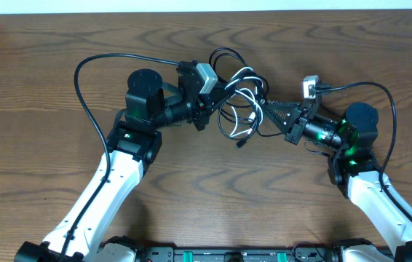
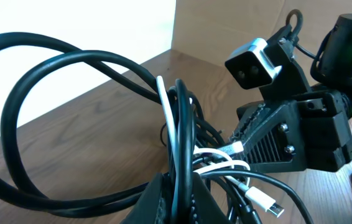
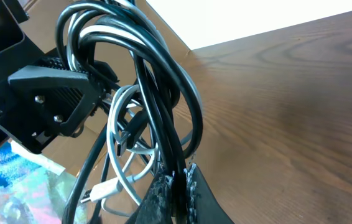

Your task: Untangle cables

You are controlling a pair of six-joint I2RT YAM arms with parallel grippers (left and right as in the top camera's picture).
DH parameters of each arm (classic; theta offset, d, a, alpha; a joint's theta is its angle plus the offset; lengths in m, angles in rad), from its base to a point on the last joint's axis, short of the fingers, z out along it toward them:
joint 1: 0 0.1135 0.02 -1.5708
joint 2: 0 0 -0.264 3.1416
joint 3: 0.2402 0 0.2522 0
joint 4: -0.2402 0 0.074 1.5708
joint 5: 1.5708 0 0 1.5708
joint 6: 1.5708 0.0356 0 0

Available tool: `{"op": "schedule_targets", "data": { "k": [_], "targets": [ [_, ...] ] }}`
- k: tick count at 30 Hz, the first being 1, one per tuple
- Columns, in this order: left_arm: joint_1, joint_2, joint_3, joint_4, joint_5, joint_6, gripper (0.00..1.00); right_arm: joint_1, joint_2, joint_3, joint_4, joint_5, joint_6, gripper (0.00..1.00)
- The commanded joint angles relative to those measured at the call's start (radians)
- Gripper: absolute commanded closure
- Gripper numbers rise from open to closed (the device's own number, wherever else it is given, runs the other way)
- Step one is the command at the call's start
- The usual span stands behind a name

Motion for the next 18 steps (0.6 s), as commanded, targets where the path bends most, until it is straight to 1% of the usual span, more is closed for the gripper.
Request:
{"op": "schedule_targets", "data": {
  "k": [1,5,8,12,16,18],
  "targets": [
    [-0.002,0.0,0.027,0.009,-0.072,-0.017,0.92,0.007,-0.005,0.006,-0.001,-0.011,-0.006,0.99],
    [-0.002,0.0,0.027,0.009,-0.269,-0.132,0.92,0.007,-0.005,0.006,-0.001,-0.031,-0.024,0.99],
    [-0.002,0.0,0.027,0.008,-0.376,-0.203,0.92,0.007,-0.005,0.006,0.0,-0.031,-0.024,0.99],
    [-0.002,0.0,0.027,-0.002,-0.464,-0.257,0.92,0.007,-0.005,0.006,0.008,-0.056,-0.05,0.99],
    [-0.002,0.0,0.027,-0.004,-0.491,-0.257,0.92,0.007,-0.005,0.006,0.011,-0.065,-0.063,0.99],
    [-0.002,0.0,0.027,-0.006,-0.533,-0.288,0.92,0.007,-0.005,0.006,0.013,-0.081,-0.079,0.99]
  ]
}}
